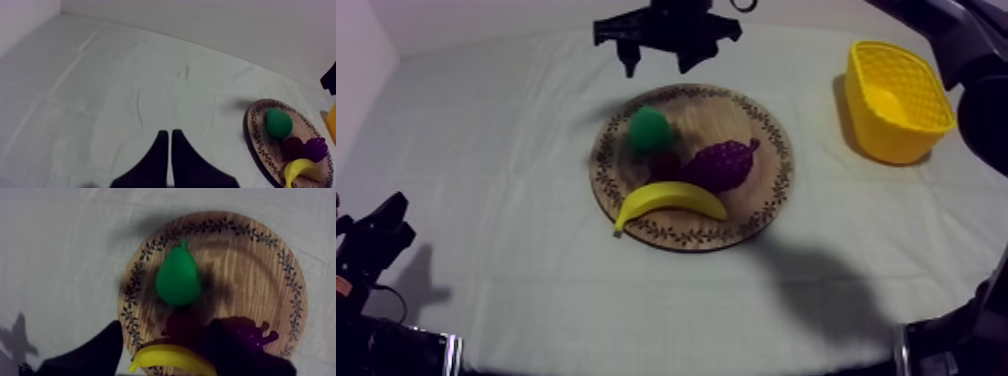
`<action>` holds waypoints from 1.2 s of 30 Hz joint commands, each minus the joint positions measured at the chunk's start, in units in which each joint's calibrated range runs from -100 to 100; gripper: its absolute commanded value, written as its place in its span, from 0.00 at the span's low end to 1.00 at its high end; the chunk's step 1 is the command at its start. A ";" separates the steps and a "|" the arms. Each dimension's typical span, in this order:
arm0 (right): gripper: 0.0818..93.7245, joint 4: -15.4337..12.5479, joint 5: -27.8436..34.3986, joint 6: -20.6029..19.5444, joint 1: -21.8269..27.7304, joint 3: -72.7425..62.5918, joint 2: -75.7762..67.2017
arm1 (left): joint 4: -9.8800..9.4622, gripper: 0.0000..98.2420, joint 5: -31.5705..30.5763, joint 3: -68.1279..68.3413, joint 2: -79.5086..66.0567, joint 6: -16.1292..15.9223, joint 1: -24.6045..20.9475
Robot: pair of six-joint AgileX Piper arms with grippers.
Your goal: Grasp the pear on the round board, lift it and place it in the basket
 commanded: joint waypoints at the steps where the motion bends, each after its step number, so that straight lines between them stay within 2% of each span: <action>1: 0.66 0.24 0.25 0.09 0.07 -0.66 0.86 | 0.01 0.00 0.00 -0.02 0.02 0.00 0.00; 15: 0.69 0.87 1.02 -0.54 0.29 -9.59 16.31 | 0.01 0.00 0.00 -0.02 0.02 0.00 0.00; 25: 0.68 1.56 1.20 -0.83 -0.29 -16.21 27.09 | 0.01 0.00 0.00 -0.02 0.02 0.00 0.00; 28: 0.64 2.19 1.36 -1.03 -0.29 -18.28 29.07 | 0.01 0.00 0.00 -0.02 0.02 0.00 0.00; 36: 0.42 4.50 0.55 -0.54 -0.26 -20.41 30.51 | 0.01 0.00 0.00 -0.02 0.02 0.00 0.00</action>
